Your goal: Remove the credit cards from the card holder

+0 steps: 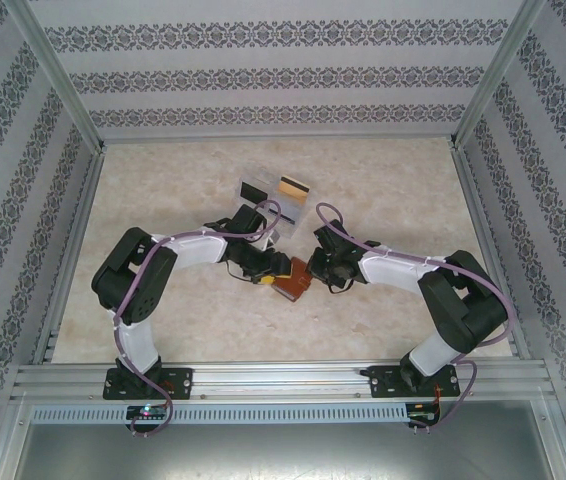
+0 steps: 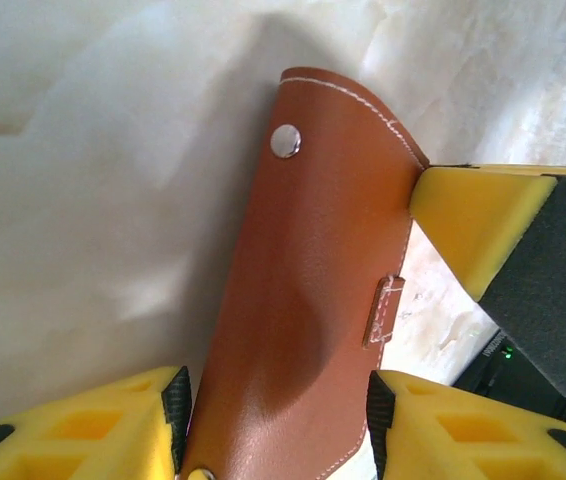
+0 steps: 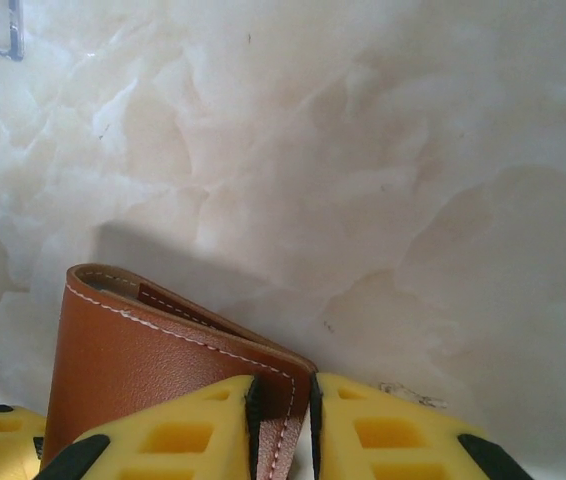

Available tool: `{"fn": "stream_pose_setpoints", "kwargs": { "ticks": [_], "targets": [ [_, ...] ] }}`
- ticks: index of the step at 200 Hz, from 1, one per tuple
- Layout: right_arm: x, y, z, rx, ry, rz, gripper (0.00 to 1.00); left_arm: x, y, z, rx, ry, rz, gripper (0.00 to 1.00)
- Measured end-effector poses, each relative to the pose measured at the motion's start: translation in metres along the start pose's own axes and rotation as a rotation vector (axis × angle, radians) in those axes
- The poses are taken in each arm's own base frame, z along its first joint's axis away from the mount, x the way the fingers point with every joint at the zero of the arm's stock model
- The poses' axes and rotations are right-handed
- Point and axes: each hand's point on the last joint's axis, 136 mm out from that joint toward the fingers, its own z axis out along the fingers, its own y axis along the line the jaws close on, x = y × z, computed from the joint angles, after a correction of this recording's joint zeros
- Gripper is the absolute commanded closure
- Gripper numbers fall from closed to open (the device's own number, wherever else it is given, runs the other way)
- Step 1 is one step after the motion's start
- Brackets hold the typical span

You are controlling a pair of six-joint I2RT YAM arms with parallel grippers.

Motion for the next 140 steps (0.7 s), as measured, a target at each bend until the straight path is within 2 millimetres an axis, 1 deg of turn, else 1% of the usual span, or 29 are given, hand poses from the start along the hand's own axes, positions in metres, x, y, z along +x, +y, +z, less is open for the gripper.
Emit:
{"fn": "stream_pose_setpoints", "kwargs": {
  "ticks": [43, 91, 107, 129, 140],
  "targets": [
    [-0.0007, 0.0009, 0.0007, -0.008, -0.004, -0.001, 0.77, -0.0025, -0.0059, 0.0008, 0.032, -0.004, -0.023, 0.60],
    [-0.0012, 0.0014, 0.0019, -0.018, -0.011, -0.002, 0.75, -0.0028, -0.0047, 0.0048, 0.048, -0.003, -0.051, 0.79],
    [-0.0020, 0.0009, 0.0016, -0.015, -0.015, -0.002, 0.71, -0.0024, -0.0052, 0.0048, 0.051, -0.001, -0.053, 0.86],
    [-0.0027, -0.0031, -0.0009, 0.003, -0.025, -0.013, 0.60, -0.0032, -0.0064, 0.0028, 0.048, -0.009, -0.036, 0.88],
    [-0.0021, -0.0030, -0.0055, -0.001, -0.032, -0.026, 0.55, -0.0046, -0.0071, -0.0006, 0.032, -0.023, -0.019, 0.89]
  ]
}}
